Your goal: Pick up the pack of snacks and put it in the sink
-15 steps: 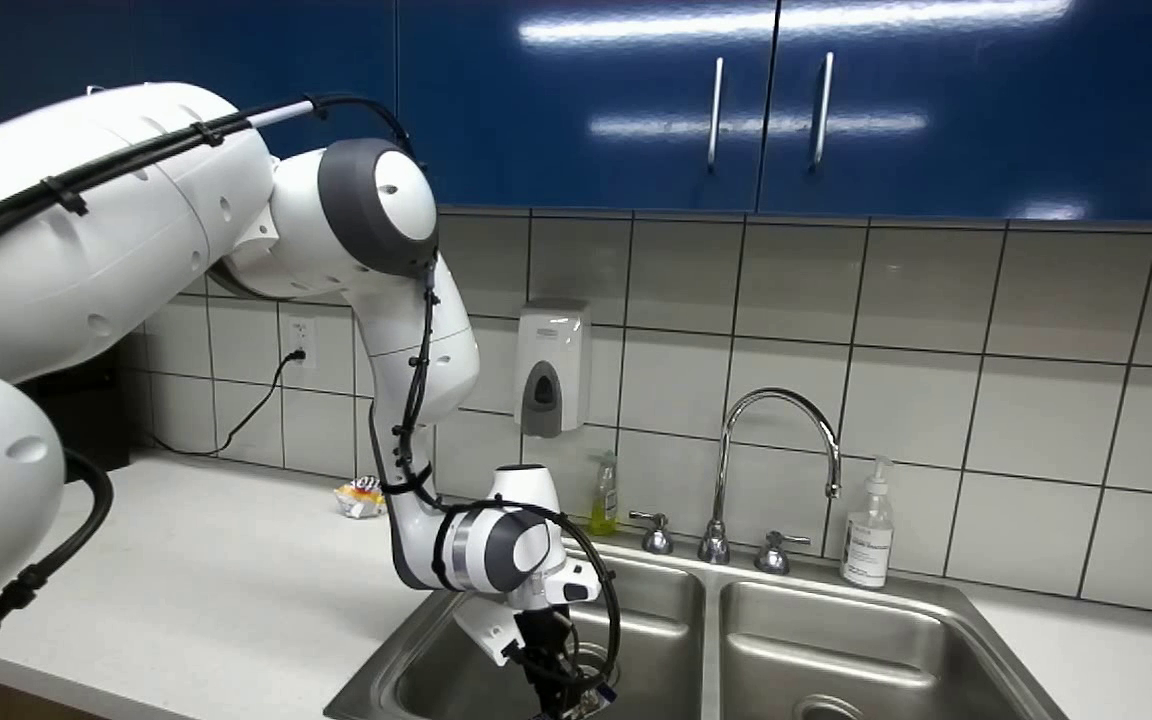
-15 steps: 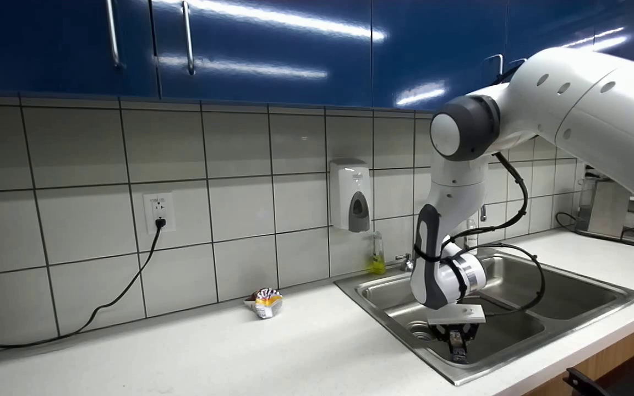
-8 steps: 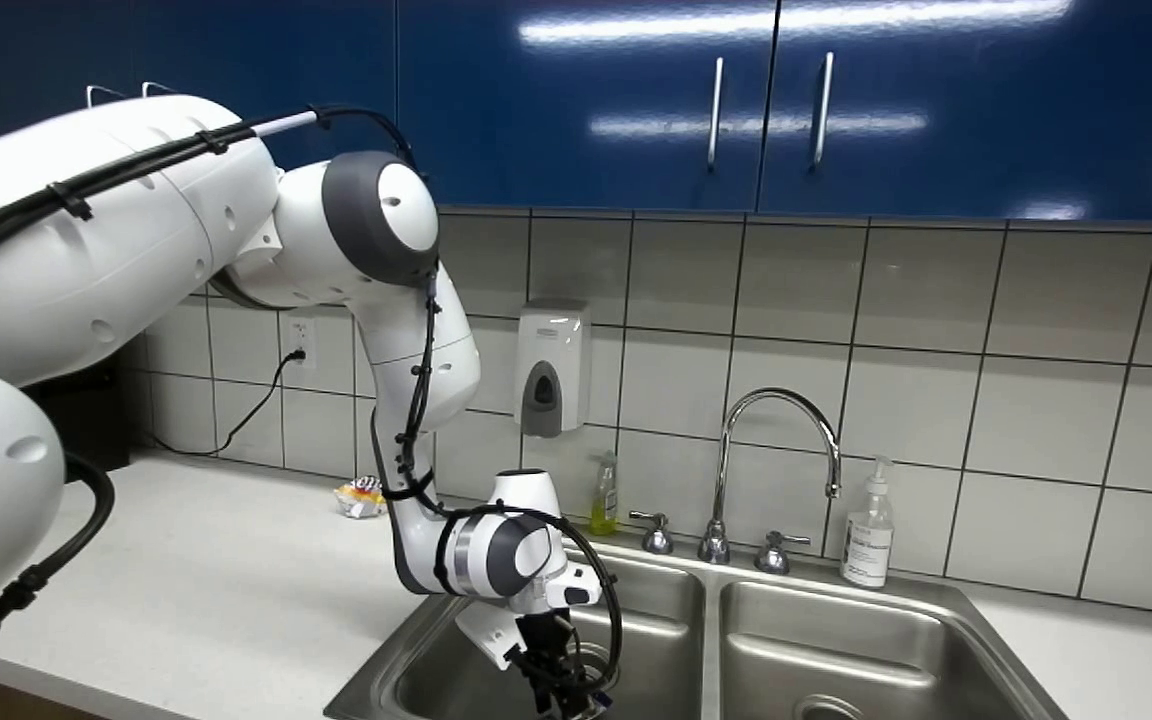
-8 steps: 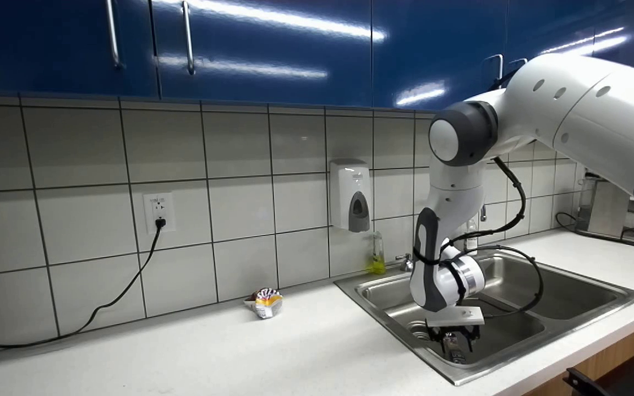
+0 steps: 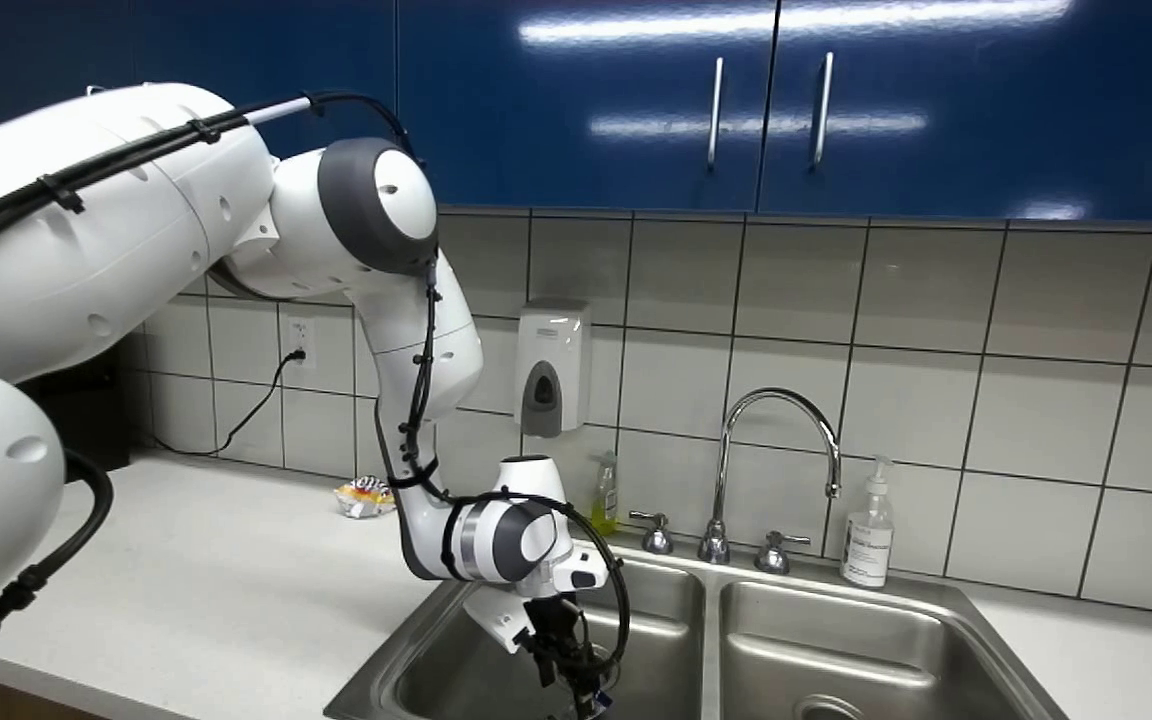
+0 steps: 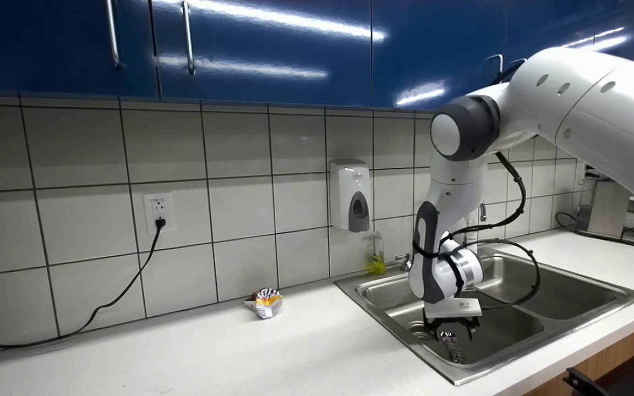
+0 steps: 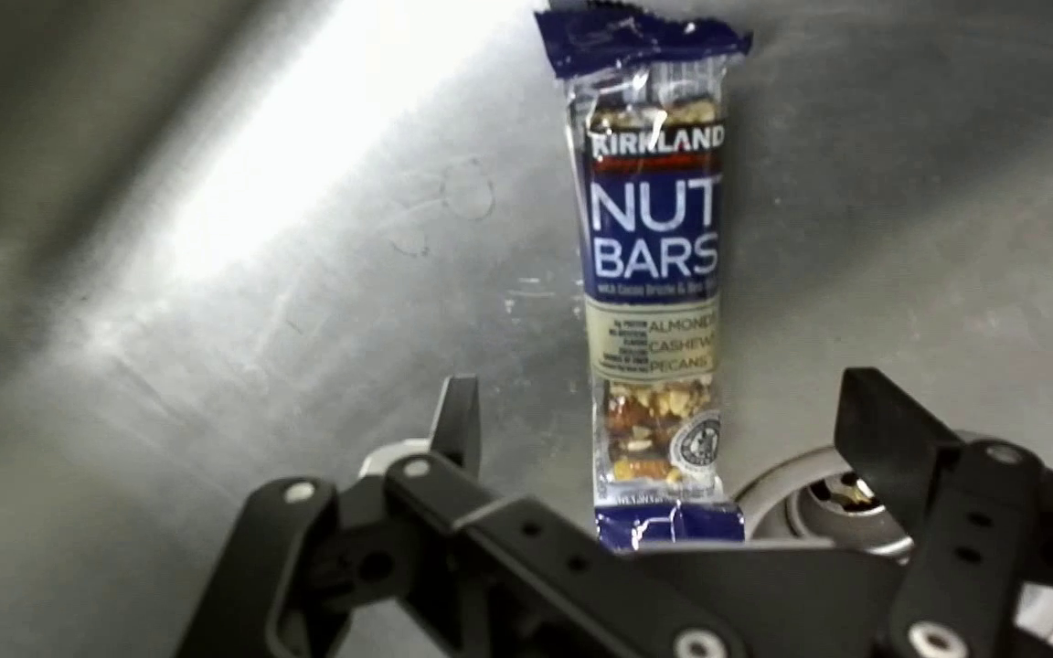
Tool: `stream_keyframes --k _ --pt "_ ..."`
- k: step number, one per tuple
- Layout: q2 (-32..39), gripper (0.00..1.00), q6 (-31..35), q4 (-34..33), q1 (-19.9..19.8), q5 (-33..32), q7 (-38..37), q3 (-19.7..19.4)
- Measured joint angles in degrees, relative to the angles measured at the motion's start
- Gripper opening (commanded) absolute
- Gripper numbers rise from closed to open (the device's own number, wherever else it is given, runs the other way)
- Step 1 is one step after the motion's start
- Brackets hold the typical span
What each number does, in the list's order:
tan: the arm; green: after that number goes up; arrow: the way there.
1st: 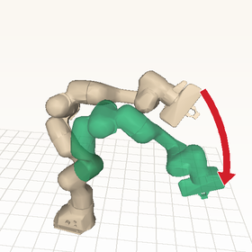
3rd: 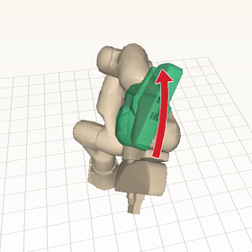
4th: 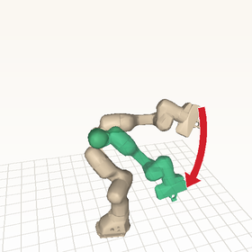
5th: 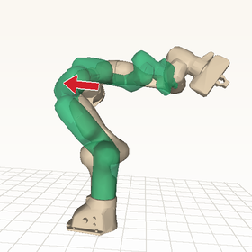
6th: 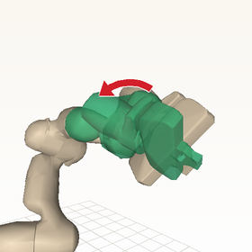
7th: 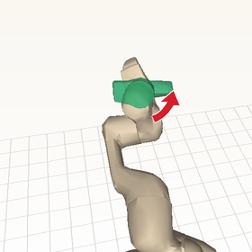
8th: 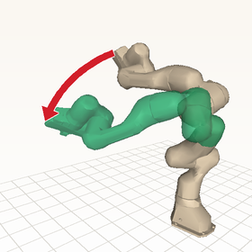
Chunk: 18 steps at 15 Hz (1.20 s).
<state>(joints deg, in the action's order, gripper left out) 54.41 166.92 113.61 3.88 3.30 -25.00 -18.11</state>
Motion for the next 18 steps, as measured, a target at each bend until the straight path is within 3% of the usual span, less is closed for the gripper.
stream_keyframes --k 4,8,14,18 --pt "-2.5 1.0 -1.1 0.5 0.0 0.0 2.6 -0.3" --pt "-5.9 1.0 -1.7 2.5 -1.1 -0.7 10.0 1.0" --pt "-12.8 1.0 -2.3 7.2 -8.3 -3.4 25.6 7.9" --pt "-15.9 1.0 -4.1 9.8 -10.6 -5.3 31.0 9.7"
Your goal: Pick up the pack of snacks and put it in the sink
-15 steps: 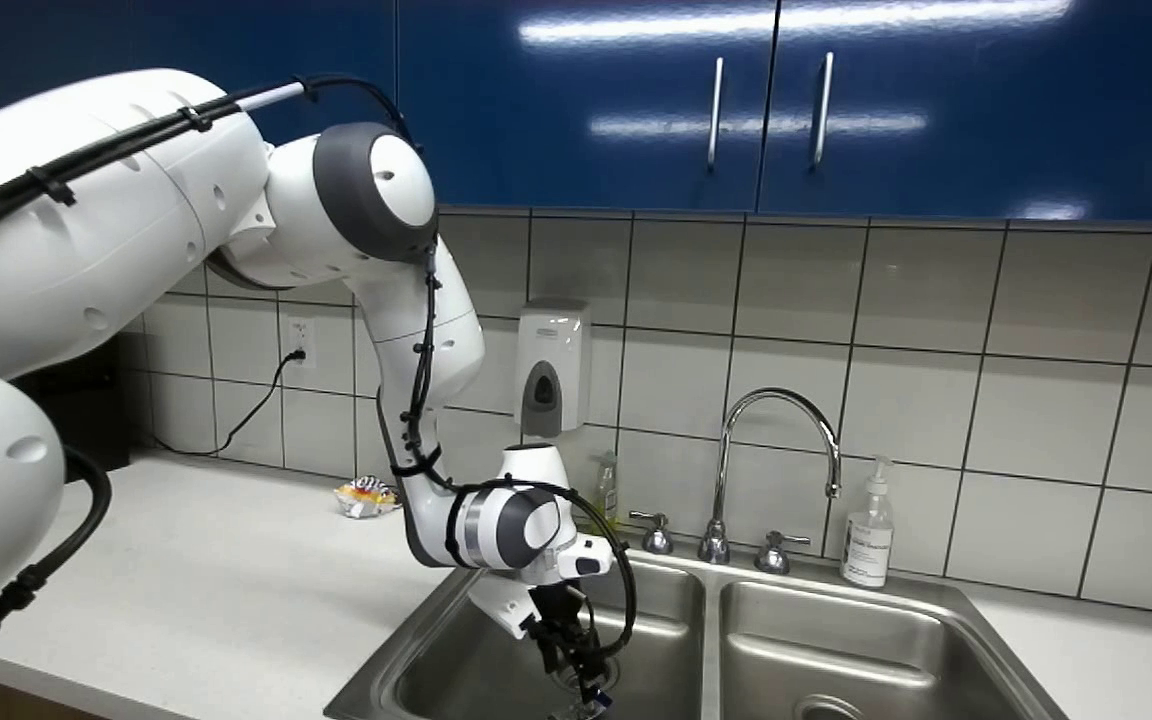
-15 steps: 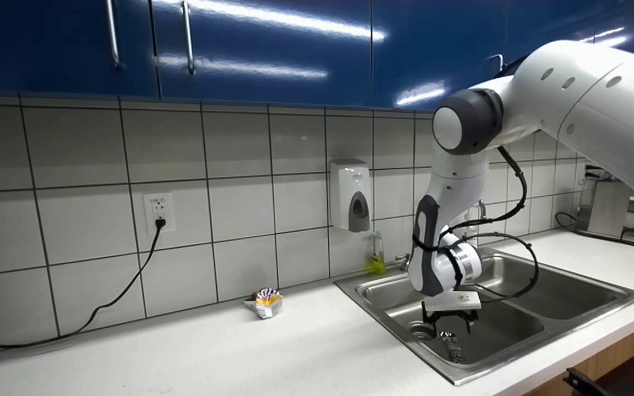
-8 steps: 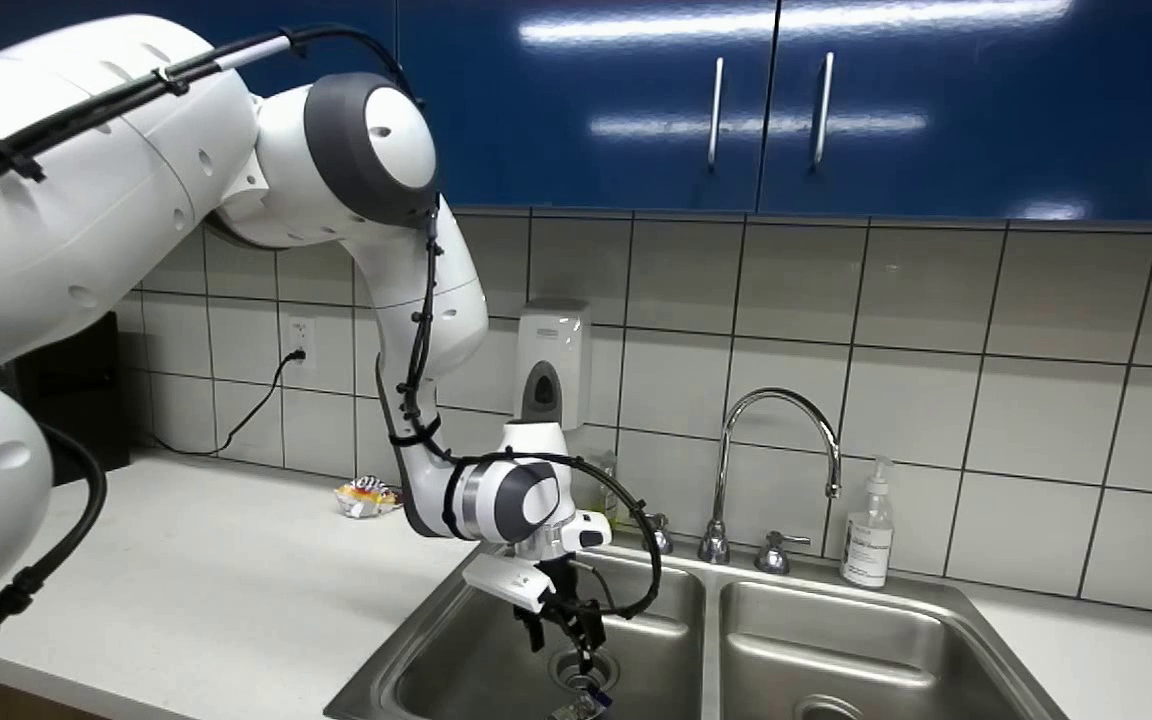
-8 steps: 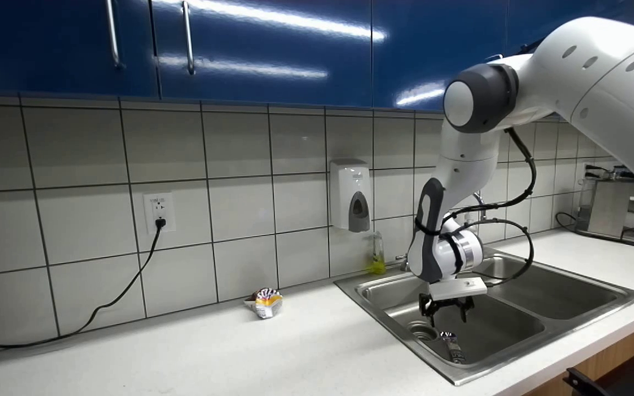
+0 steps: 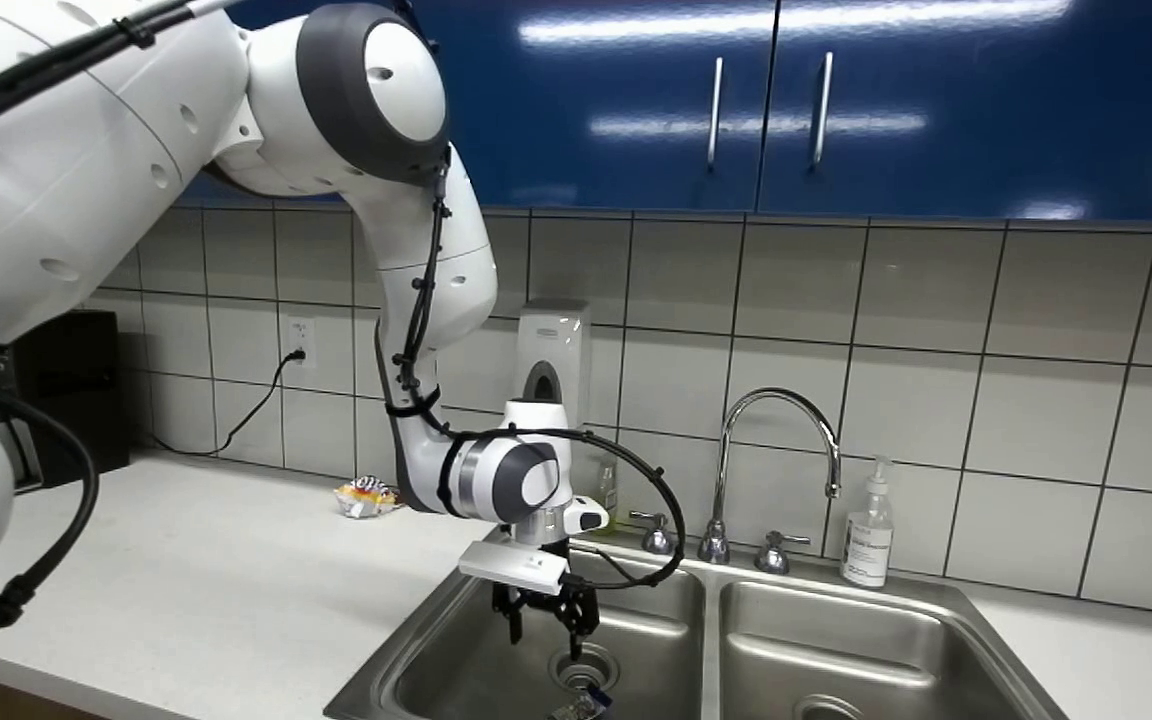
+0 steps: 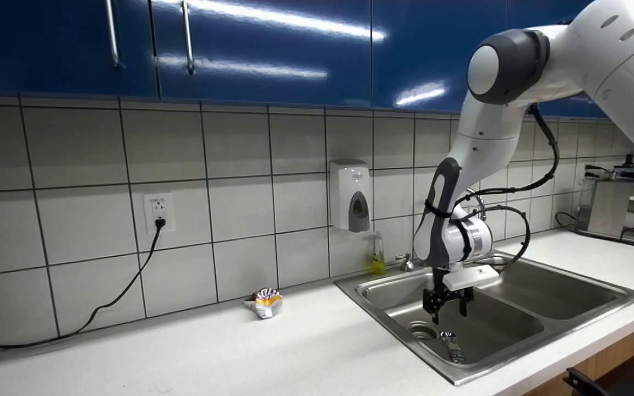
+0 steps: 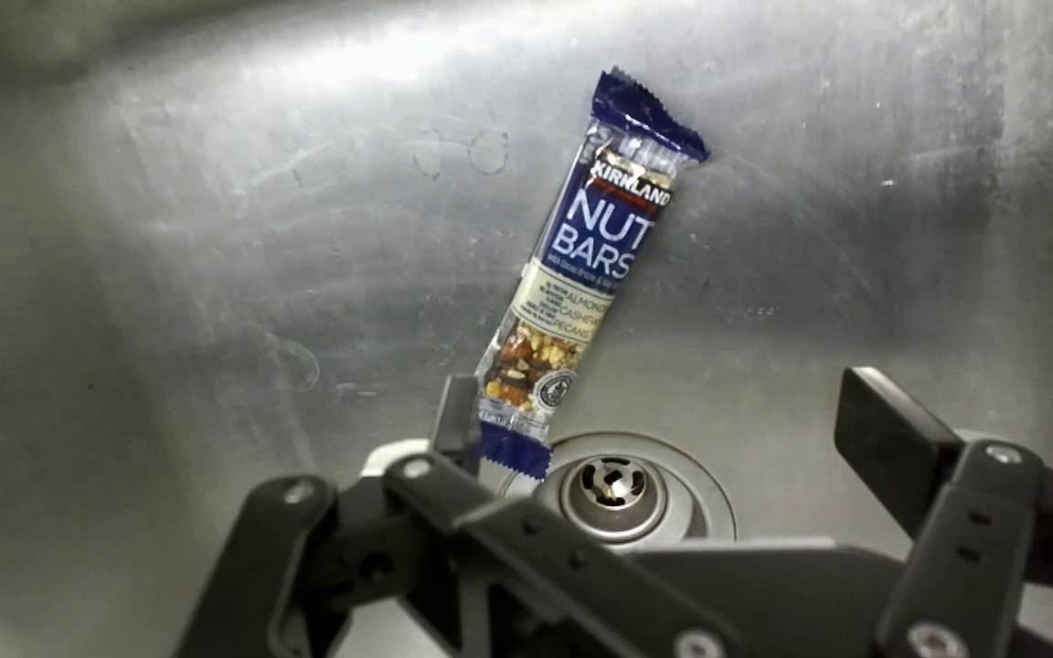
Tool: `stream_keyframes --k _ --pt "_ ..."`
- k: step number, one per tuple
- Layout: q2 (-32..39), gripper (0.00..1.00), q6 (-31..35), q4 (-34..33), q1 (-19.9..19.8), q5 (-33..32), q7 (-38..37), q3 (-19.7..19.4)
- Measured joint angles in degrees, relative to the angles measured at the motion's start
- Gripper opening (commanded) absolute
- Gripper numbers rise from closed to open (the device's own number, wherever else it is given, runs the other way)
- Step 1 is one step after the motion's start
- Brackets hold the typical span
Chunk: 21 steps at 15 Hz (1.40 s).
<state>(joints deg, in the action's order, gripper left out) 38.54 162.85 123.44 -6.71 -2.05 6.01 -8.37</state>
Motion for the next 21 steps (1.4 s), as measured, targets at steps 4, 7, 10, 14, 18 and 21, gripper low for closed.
stream_keyframes --k 4,7,10,14,18,21 --pt "-2.6 1.0 -0.8 2.7 0.0 -2.6 1.7 0.0" --pt "-5.2 1.0 -1.4 5.1 0.0 -4.0 2.1 0.0" --pt "-8.0 1.0 -1.7 7.8 0.0 -4.9 2.1 -0.2" --pt "-12.2 1.0 -1.7 11.9 0.2 -5.5 2.1 -0.7" --pt "-16.6 1.0 -1.7 16.5 0.8 -6.8 2.1 -1.3" --pt "-20.2 1.0 -1.8 20.4 1.2 -7.9 2.1 -1.4"
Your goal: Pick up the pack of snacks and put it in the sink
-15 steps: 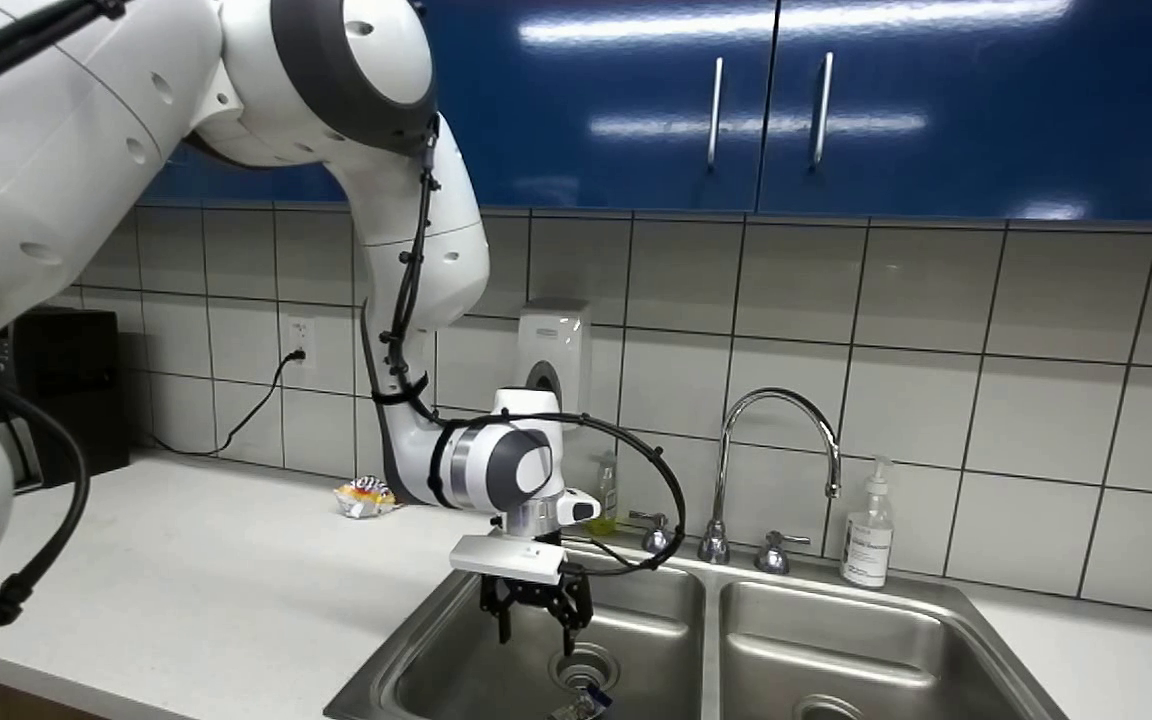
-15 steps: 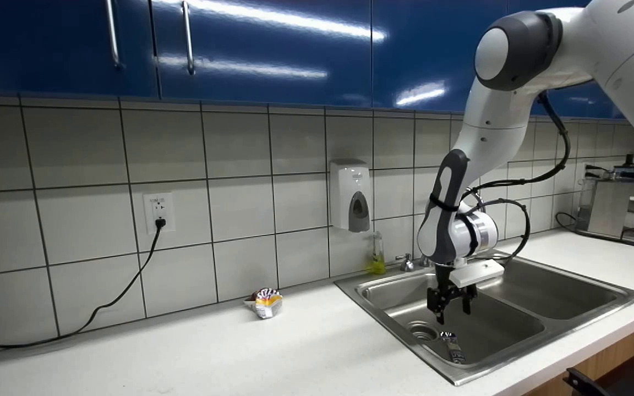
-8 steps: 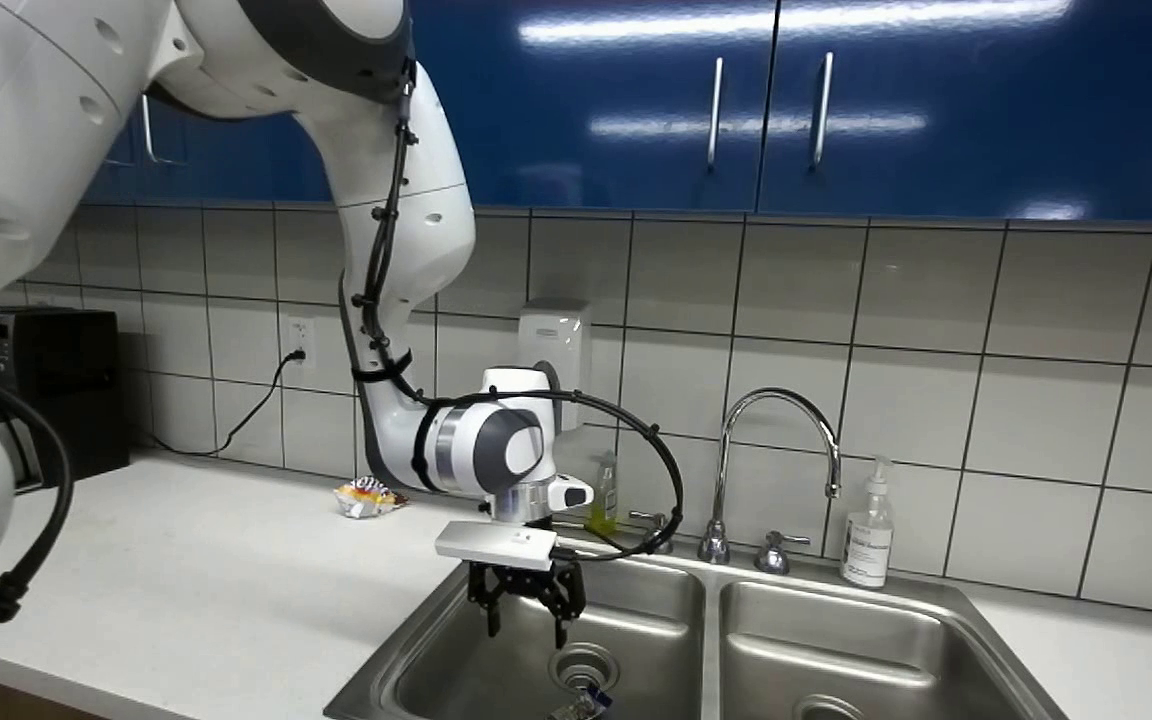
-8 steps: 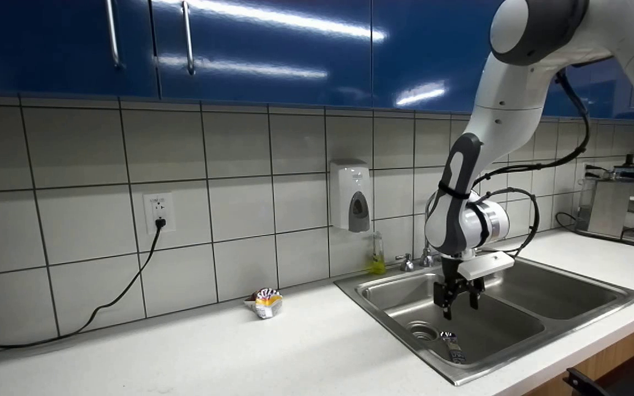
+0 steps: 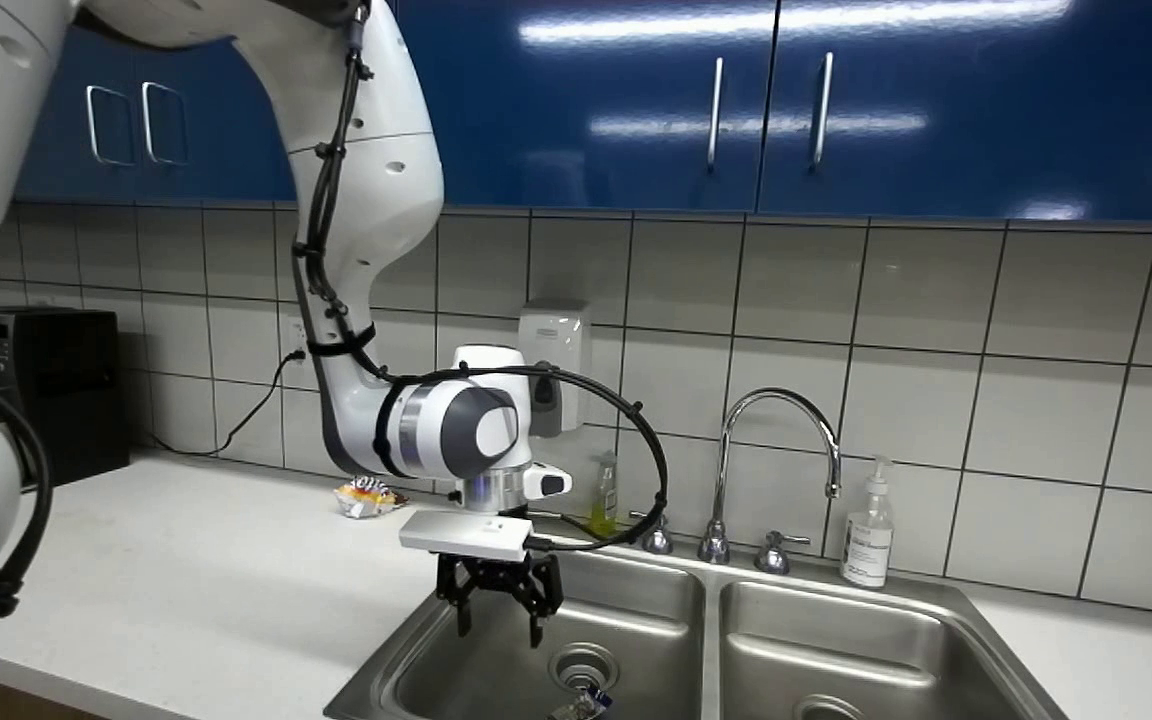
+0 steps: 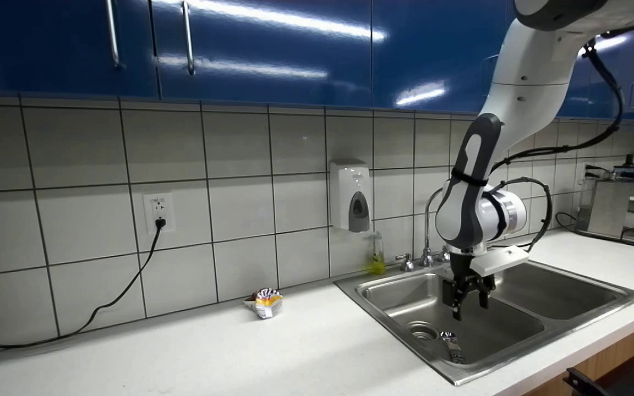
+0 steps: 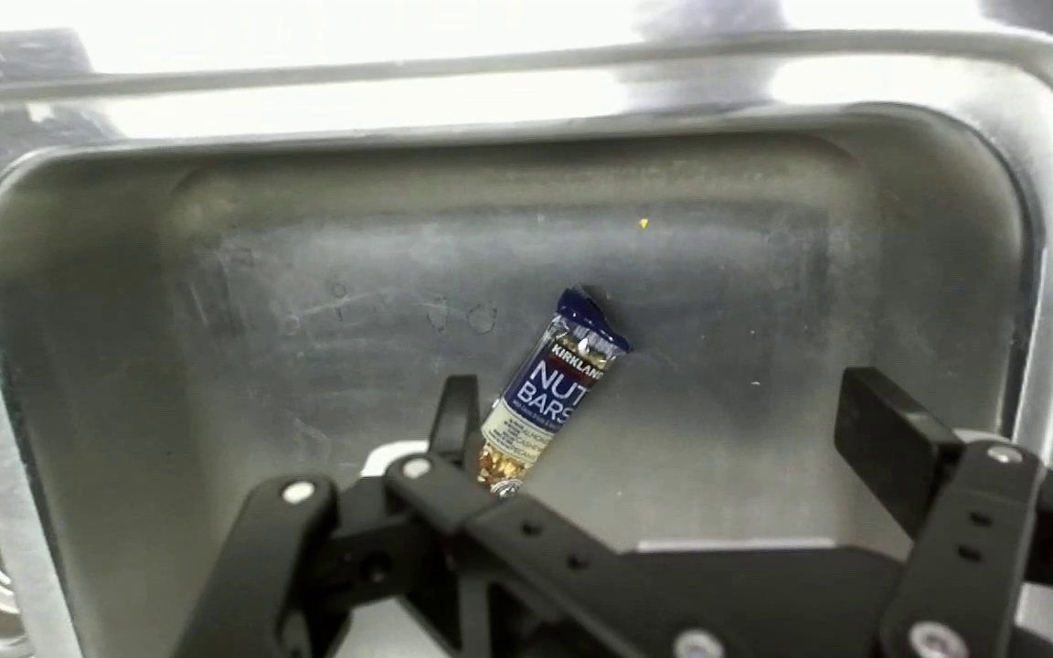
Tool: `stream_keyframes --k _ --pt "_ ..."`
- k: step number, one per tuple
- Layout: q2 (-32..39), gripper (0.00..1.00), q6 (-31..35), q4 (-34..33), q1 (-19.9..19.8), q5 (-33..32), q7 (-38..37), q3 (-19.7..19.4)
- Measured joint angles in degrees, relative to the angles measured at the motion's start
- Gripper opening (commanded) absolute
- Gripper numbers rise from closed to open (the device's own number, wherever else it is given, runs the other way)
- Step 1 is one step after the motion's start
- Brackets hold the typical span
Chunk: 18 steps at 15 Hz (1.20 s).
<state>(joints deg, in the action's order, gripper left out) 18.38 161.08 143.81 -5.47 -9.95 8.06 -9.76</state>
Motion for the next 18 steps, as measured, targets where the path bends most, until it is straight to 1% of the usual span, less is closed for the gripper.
stream_keyframes --k 6,10,15,18 --pt "-8.3 1.0 -1.6 8.0 1.0 -3.8 -0.3 -0.2" --pt "-13.3 1.0 -3.4 12.1 1.2 -6.6 -0.6 -0.1" --pt "-18.3 1.0 -4.9 15.4 1.2 -8.2 -0.8 0.3" --pt "-18.3 1.0 -4.9 15.4 1.2 -8.2 -0.8 0.4"
